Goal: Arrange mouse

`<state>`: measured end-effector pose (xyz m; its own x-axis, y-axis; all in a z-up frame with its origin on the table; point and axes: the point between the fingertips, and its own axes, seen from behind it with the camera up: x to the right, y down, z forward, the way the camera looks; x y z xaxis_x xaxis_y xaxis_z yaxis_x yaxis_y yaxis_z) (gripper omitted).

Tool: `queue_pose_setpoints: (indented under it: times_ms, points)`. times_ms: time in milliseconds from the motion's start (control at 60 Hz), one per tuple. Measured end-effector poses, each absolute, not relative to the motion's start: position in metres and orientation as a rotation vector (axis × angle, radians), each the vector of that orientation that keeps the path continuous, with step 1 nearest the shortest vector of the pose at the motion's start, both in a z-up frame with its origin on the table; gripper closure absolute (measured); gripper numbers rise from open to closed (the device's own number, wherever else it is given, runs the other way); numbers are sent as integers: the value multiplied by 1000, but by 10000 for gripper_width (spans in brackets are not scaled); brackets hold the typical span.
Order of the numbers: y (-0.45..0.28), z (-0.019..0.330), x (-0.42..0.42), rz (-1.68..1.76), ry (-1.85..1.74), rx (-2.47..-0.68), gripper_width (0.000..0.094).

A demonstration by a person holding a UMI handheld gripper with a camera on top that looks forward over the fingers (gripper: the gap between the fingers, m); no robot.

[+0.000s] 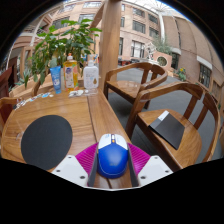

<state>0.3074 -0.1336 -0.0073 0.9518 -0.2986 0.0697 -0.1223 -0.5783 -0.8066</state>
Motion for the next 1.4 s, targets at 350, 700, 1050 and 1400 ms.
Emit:
queue_pose_setpoints:
  times_ms: [350,700,1050,1400]
  points:
    - [-118,46,314,-235,348,-2087,568]
    - [-42,153,188,-58,129,-1930,572]
    - [-50,-7,100,-5,-10,-2231,506]
    - [-97,59,91,-44,-31,-2177,76]
